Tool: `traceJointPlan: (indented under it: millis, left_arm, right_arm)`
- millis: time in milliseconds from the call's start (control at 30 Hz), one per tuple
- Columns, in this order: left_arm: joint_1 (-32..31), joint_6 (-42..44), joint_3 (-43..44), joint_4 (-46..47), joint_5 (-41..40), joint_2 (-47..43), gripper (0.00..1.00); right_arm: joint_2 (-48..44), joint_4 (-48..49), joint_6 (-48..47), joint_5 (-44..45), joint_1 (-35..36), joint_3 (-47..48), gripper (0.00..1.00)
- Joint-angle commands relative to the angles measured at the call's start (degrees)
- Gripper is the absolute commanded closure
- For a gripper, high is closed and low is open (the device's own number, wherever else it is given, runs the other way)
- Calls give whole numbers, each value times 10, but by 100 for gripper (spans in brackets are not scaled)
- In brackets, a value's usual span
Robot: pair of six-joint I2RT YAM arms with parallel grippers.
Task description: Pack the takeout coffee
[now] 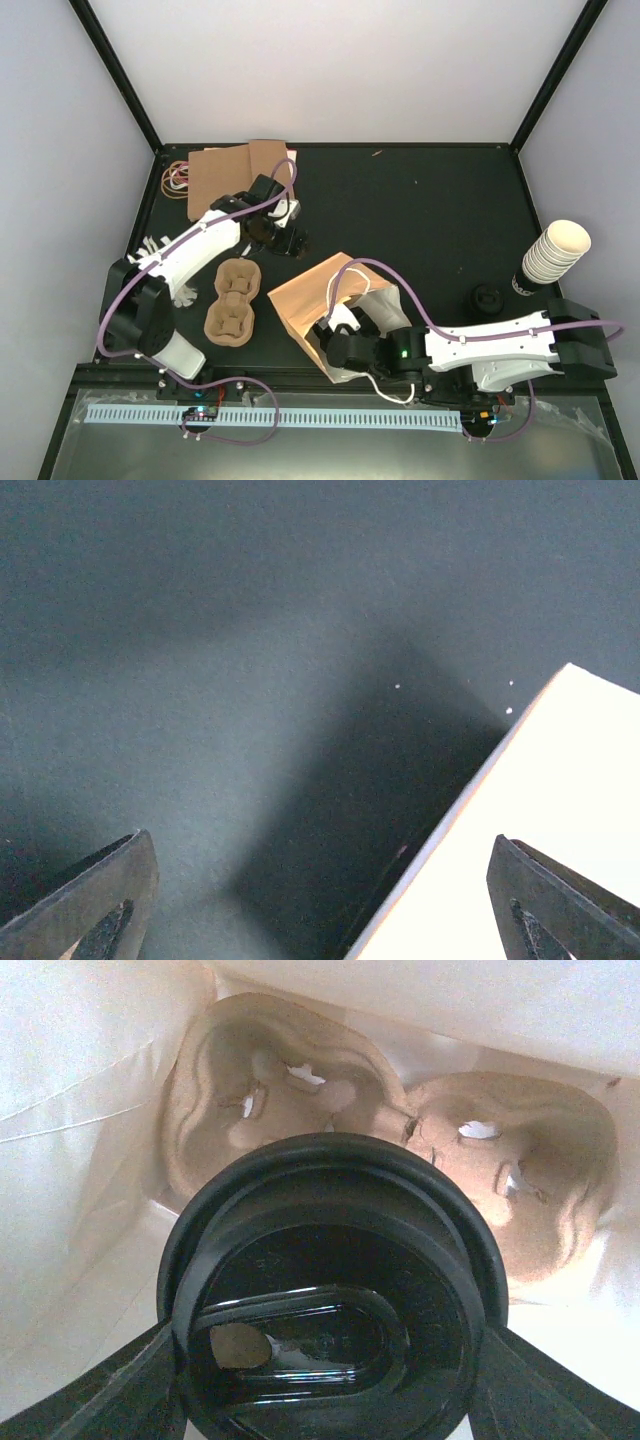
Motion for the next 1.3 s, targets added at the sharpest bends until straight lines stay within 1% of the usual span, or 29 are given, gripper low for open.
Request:
traceJointPlan:
  millis: [0,133,300,400,467,633,667,767,800,933,1000,1167,1267]
  left_arm:
    - [0,4,14,-24,44,-12,8]
    - [-2,-21,-15,-21,48,-69,8]
    - [2,-88,-59,-56,-11,-172,7]
    - [3,-120,-82,-89,-21,-234,11]
    - [3,-136,-96,-113,-7,-259,21]
    - [3,-170,-131,-184,-15,-307,53]
    - [3,-178,-141,-190,-16,-319,64]
    - [3,-192,-177,-196,-11,-346,90]
    - [3,-194,-192,-188,-1,-349,97]
    - [0,-211,-267,-110,63,-340,98]
    - [-6,-224,-283,-67,63,-333,98]
    - [-17,-234,-297,-5,55,-304,98]
    - [-33,-237,-299,28,53,-269,99]
  right_arm:
    - [12,-9,30,44,3,8,46]
    - [-9,14,26,46,-2,-6,45]
    - [8,-4,28,59,-11,16,46]
    - [18,-10,33,60,-12,26,46]
    - [24,-11,35,57,-13,30,46]
    - [30,-13,36,55,-13,36,46]
    - [30,-13,36,55,-13,36,46]
    - [31,-15,36,53,-13,39,46]
    - [31,-15,36,52,-13,40,46]
    - [33,-10,29,44,-13,41,46]
    - [34,-13,25,43,-13,45,46]
    - [28,-16,19,34,-13,51,46]
    - [26,-15,18,24,-10,54,46]
